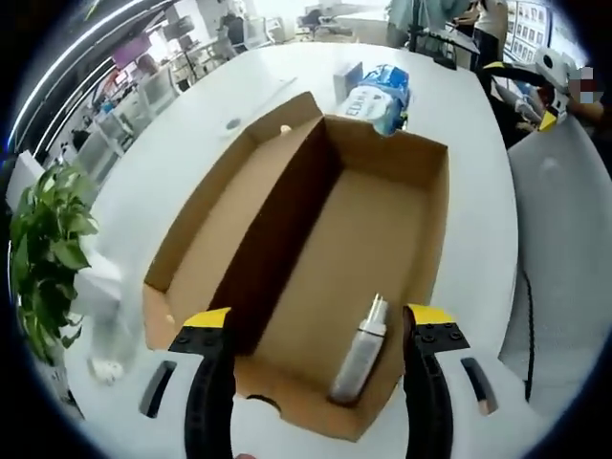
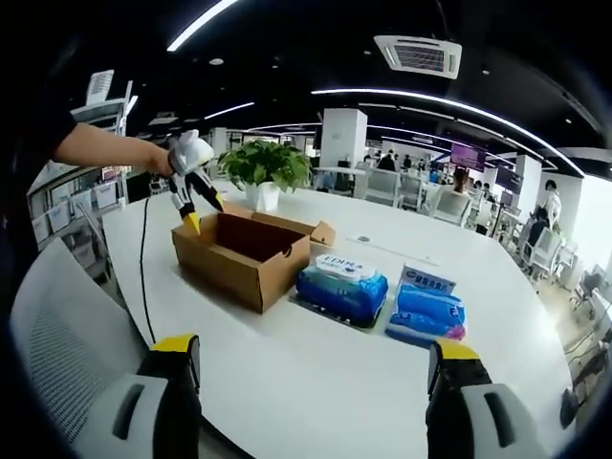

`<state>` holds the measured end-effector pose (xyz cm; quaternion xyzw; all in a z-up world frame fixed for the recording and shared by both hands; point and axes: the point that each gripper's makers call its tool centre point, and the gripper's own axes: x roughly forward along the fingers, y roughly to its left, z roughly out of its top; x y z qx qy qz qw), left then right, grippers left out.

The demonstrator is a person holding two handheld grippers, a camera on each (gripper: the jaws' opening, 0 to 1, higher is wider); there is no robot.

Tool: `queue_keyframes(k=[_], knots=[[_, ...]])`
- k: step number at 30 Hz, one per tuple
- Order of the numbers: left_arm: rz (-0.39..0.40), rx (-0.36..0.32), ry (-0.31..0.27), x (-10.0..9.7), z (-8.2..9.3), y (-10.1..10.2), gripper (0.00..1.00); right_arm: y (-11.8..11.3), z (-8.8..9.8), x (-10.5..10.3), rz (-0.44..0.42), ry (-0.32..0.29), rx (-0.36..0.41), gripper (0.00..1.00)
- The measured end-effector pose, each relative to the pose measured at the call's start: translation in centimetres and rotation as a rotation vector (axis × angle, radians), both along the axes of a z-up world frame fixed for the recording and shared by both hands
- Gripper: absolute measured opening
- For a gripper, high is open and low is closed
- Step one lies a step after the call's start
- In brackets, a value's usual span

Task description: Operate the shoe box by opening the lid, removing the specified soft item, and placing it in the target area until the item is outside and the box remains undamaged.

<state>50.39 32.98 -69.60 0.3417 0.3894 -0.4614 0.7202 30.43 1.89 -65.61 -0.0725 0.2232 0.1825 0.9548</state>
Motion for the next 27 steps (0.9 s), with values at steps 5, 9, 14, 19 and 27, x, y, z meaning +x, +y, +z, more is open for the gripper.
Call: queue_keyframes(k=[5, 9, 14, 19, 27], knots=[[-0.073, 0.067, 0.022, -0.1, -1.1, -0.1, 0.71, -0.1, 0.0, 0.0, -0.008, -0.004, 0.005, 0.99], [-0.119, 0.113, 0.035, 0.1, -2.2, -0.3, 0.71, -0.1, 0.0, 0.0, -0.007, -0.003, 0.011, 0.99], [-0.179, 0.176, 0.051, 0.3, -3.6, -0.3, 0.7, -0.2, -0.1, 0.1, -0.012, -0.001, 0.008, 0.99], [-0.211, 0.214, 0.079, 0.0, -4.9, -0.9, 0.7, -0.6, 0.2, 0.2, -0.036, 0.0, 0.042, 0.99], [-0.237, 0.237, 0.1, -0.5, -6.4, -1.4, 0.69, -0.9, 0.2, 0.3, -0.056, 0.002, 0.043, 0.98]])
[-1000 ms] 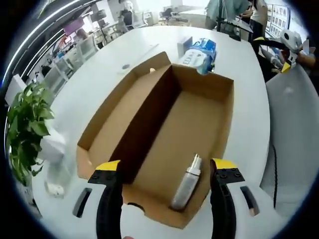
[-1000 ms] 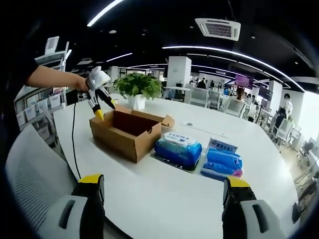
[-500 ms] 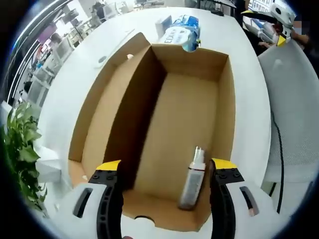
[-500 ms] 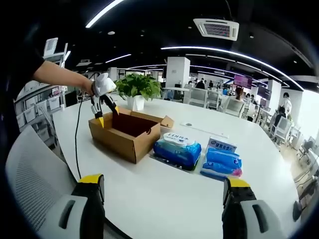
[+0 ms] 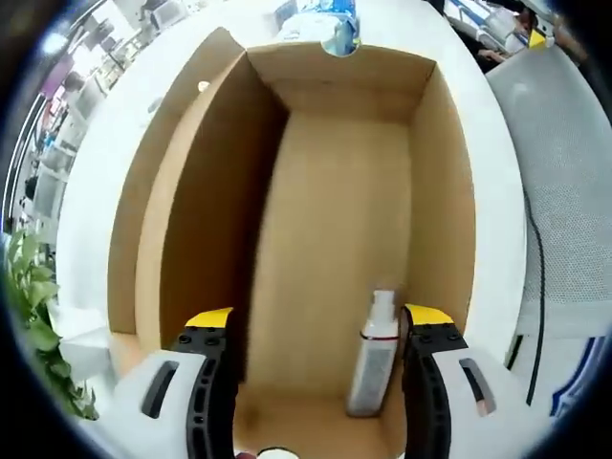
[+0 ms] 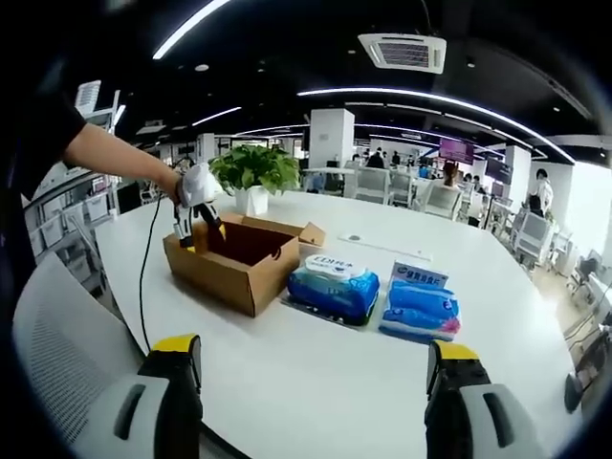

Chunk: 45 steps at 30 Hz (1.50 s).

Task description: Operate the shoe box by opening the lid, removing the specified soft item, and placing it in the target area until the item is outside and the box remains undamaged.

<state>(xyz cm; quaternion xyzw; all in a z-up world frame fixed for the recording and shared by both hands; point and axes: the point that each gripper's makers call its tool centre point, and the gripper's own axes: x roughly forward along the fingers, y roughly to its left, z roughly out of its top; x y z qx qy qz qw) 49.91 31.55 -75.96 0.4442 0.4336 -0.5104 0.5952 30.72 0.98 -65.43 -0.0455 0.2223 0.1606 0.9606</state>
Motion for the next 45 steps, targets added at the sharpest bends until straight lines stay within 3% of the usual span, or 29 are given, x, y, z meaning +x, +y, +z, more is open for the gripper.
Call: queue_keyframes(k=[13, 20, 22, 25, 45], knots=[[0.036, 0.013, 0.001, -0.3, -1.4, 0.9, 0.67, -0.4, -0.4, 0.0, -0.013, 0.014, -0.001, 0.97], [0.069, -0.012, 0.004, 0.0, -1.3, 1.4, 0.6, -0.4, -0.5, -0.1, -0.012, 0.022, -0.008, 0.96], [0.063, 0.018, 0.0, 0.0, -1.5, 2.0, 0.58, -0.4, -0.6, -0.1, -0.012, 0.022, -0.009, 0.96], [0.093, 0.017, 0.026, -0.3, -1.6, 2.4, 0.57, -0.5, -0.6, -0.2, -0.013, 0.023, -0.01, 0.96], [0.086, 0.055, 0.079, -1.8, -1.8, 3.8, 0.35, -0.4, -0.8, -0.2, -0.007, 0.031, -0.02, 0.94]])
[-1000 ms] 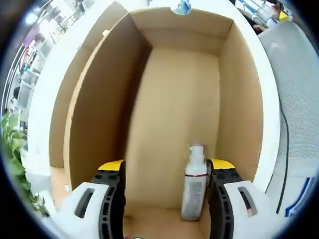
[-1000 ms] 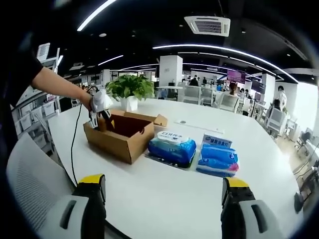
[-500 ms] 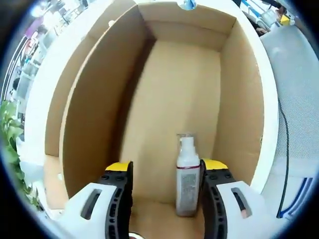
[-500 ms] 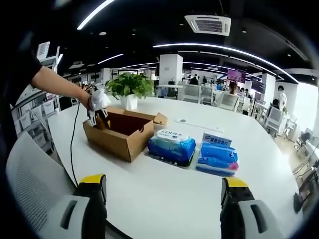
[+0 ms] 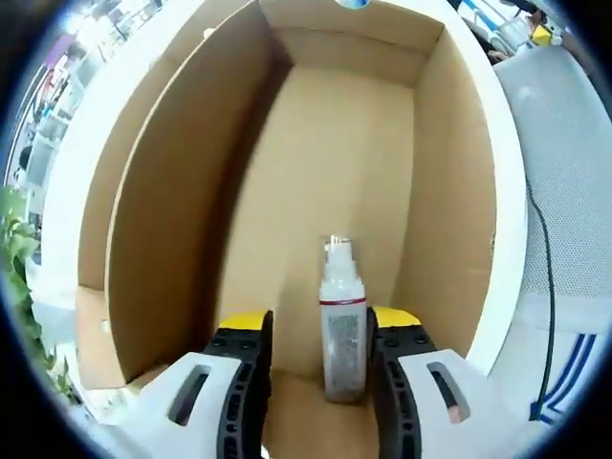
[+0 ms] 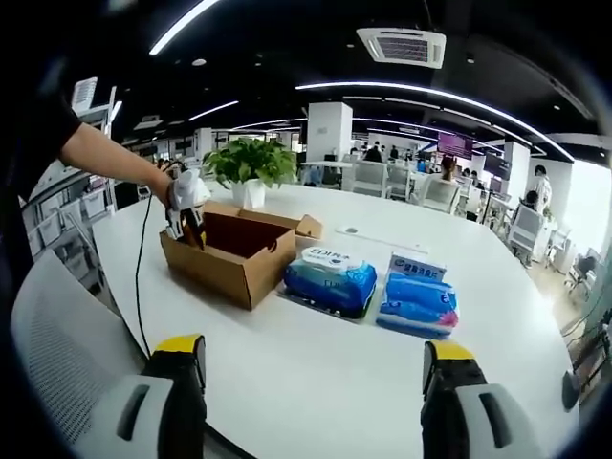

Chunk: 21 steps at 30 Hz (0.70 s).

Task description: Operate the shoe box by opening the lid, removing the specified soft item, and placing it in the target area until the item is outside and the box remains undamaged.

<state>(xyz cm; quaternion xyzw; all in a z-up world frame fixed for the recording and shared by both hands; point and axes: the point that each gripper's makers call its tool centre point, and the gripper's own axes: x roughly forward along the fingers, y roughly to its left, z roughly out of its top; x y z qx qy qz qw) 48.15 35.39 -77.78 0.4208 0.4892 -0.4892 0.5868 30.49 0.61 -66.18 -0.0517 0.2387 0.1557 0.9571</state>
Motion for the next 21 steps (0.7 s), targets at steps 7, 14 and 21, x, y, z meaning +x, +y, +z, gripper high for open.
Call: queue_keyframes(k=[7, 14, 21], knots=[[0.008, 0.009, -0.003, -0.05, -0.58, 0.11, 0.27, -0.02, 0.03, 0.0, 0.0, 0.0, -0.001, 0.93], [0.019, 0.007, -0.002, -0.46, -0.66, 0.2, 0.22, -0.09, 0.11, 0.07, -0.004, -0.005, 0.002, 0.93], [0.022, 0.0, -0.012, -0.43, -0.73, 0.08, 0.21, -0.13, 0.22, 0.11, -0.007, -0.011, 0.005, 0.93]])
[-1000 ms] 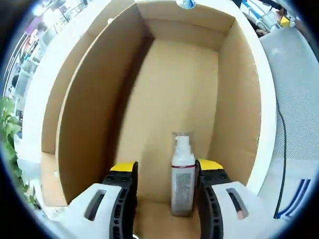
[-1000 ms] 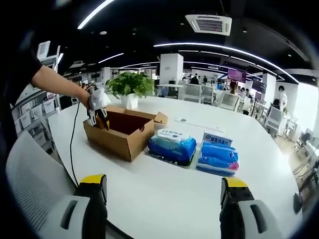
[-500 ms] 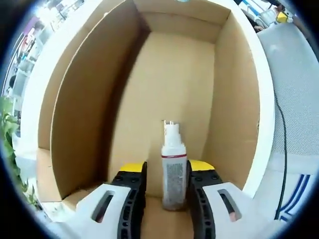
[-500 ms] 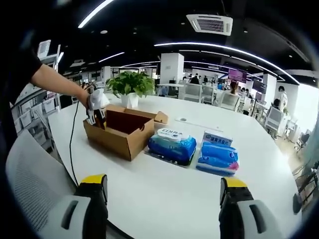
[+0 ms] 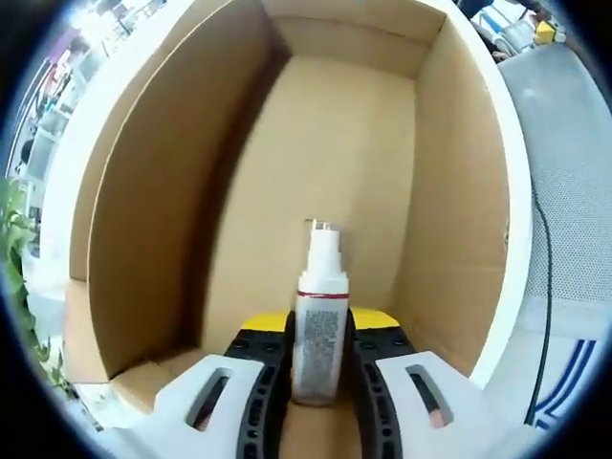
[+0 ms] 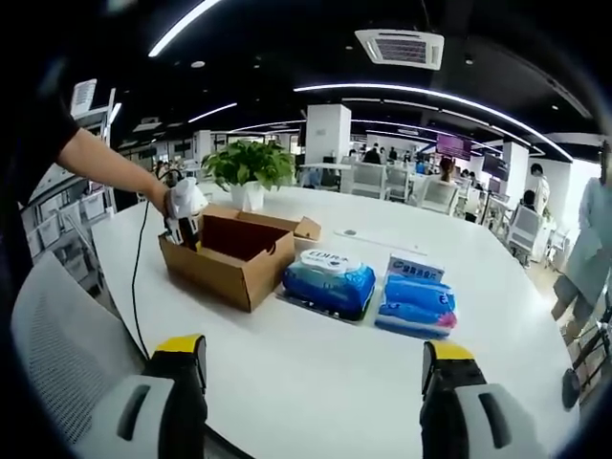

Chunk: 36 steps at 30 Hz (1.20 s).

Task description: Operate the shoe box by opening the lid, removing the specified soft item, and placing it in the target area until the item is outside and the box remains undamaged.

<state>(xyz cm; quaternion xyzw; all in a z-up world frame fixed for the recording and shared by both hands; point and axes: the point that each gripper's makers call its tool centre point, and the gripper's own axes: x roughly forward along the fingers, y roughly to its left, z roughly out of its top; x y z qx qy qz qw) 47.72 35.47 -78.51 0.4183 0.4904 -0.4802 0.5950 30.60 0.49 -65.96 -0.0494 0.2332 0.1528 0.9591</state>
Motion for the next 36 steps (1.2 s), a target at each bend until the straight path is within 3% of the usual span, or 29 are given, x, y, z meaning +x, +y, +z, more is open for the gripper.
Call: queue_keyframes(k=[10, 36], knots=[[0.005, 0.002, -0.016, 0.3, 0.1, -0.1, 0.2, 0.0, 0.4, 0.1, -0.002, -0.023, 0.008, 0.97], [-0.042, -0.129, -0.143, 0.3, 5.9, -2.8, 0.19, 0.7, 0.7, -0.2, 0.042, -0.002, 0.0, 0.97]])
